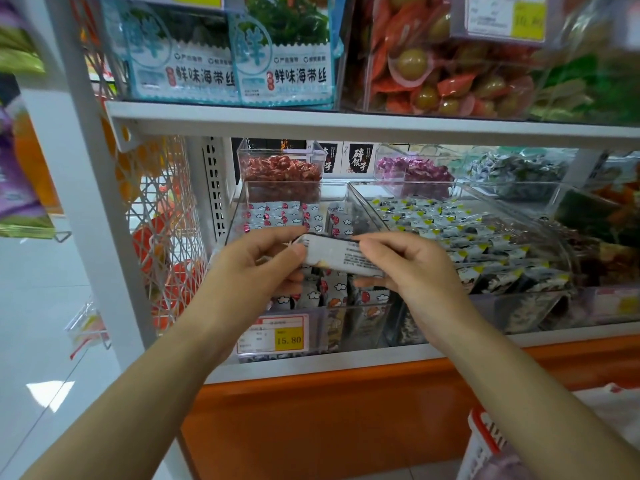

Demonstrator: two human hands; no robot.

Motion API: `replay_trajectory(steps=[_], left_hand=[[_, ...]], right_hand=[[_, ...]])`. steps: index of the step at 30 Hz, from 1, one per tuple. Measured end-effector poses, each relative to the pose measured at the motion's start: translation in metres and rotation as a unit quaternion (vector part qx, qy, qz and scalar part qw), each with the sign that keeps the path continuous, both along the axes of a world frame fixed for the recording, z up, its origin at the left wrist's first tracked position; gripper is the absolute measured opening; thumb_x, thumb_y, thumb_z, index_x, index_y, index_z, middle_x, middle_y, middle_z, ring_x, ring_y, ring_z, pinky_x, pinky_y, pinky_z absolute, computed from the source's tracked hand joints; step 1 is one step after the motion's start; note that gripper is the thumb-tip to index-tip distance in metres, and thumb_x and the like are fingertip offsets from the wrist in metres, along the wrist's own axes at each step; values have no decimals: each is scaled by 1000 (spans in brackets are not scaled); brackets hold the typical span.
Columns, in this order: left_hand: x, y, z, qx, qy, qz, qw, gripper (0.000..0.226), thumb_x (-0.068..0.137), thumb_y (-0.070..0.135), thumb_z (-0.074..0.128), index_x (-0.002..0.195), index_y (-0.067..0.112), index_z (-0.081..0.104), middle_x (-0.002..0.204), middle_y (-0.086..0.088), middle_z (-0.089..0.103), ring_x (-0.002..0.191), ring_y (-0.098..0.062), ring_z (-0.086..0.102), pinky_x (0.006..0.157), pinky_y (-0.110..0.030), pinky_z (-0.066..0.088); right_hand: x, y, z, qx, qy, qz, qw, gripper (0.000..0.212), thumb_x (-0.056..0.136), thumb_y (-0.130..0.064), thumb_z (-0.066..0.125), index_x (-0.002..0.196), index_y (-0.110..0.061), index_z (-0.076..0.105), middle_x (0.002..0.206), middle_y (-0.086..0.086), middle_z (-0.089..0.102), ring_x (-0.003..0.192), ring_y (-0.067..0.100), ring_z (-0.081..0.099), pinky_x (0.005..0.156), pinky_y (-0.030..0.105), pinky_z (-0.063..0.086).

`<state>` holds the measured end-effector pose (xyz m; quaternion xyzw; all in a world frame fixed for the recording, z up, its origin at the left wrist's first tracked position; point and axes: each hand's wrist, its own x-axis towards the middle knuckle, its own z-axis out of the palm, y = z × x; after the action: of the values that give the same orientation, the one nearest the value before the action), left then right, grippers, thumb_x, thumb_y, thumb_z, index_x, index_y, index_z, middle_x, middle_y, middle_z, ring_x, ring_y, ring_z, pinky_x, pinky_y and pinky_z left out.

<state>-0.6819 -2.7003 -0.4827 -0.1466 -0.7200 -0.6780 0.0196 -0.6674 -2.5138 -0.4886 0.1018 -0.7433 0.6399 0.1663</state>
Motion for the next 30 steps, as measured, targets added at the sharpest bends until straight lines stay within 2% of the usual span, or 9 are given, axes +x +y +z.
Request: replay_trajectory(steps=[2, 5, 7, 9, 10, 17, 21, 24, 30], left_hand=[[2, -1, 1, -6, 10, -11, 1000, 24, 88, 19, 58, 109, 25, 66, 94, -3, 67, 79, -8, 67, 67, -16, 53], [4, 2, 2, -37, 29, -24, 999, 22, 85, 17, 61, 105, 28, 65, 89, 1, 65, 78, -13, 68, 70, -25, 57], [5, 5, 0, -54, 31, -17, 998, 18, 85, 18, 62, 101, 27, 65, 88, 0, 65, 77, -16, 67, 72, -29, 58], [5, 8, 0, -51, 18, -7, 999, 9, 85, 23, 62, 93, 23, 65, 88, -3, 65, 77, -18, 66, 73, -32, 57], [4, 9, 0, -50, 14, -2, 999, 7, 85, 25, 62, 89, 20, 65, 86, -4, 66, 76, -17, 66, 71, -32, 58], [-2, 2, 5, -92, 25, 44, 994, 19, 87, 24, 59, 72, 14, 66, 61, 4, 66, 53, -5, 60, 56, -24, 55], [0, -1, 8, -100, 30, -14, 994, 31, 70, 50, 61, 77, 21, 70, 75, 1, 70, 68, -12, 67, 62, -24, 58], [2, 0, 9, -116, 30, -23, 992, 13, 76, 33, 66, 74, 22, 71, 75, 3, 71, 68, -11, 67, 58, -24, 57], [2, -6, 16, -183, 81, -9, 980, 20, 83, 27, 63, 72, 14, 73, 64, 0, 68, 50, -6, 60, 46, -16, 50]], right_hand=[[0, 1, 1, -10, -1, -12, 1000, 23, 87, -17, 62, 73, -29, 75, 76, -2, 70, 76, 15, 67, 60, 29, 58], [-3, 4, 0, 10, 4, -64, 998, 19, 88, -21, 61, 72, -12, 69, 75, 15, 63, 77, 31, 63, 68, 47, 55], [-4, 4, -1, 16, 14, -76, 997, 24, 89, -20, 60, 69, -8, 66, 71, 19, 57, 69, 28, 60, 60, 40, 54], [-2, 2, -1, 34, 32, -76, 996, 25, 89, -19, 60, 67, -9, 66, 63, 10, 56, 60, 14, 55, 53, 19, 47], [-1, 1, 0, 55, 44, -76, 995, 24, 89, -18, 60, 67, -11, 67, 62, 7, 56, 59, 12, 54, 53, 15, 43], [6, -5, 4, 124, 91, -39, 987, 12, 89, -18, 60, 84, -18, 71, 76, -2, 68, 69, 4, 59, 61, 14, 46], [6, -7, 4, 127, 110, -55, 984, 13, 89, -18, 60, 82, -15, 70, 72, 8, 65, 67, 15, 57, 61, 23, 45], [6, -6, 3, 132, 106, -50, 984, 15, 89, -18, 60, 81, -10, 70, 70, 12, 63, 65, 18, 55, 58, 23, 44], [3, -6, 2, 145, 98, -21, 984, 15, 89, -16, 60, 78, -14, 70, 69, 6, 63, 64, 17, 56, 55, 21, 42]])
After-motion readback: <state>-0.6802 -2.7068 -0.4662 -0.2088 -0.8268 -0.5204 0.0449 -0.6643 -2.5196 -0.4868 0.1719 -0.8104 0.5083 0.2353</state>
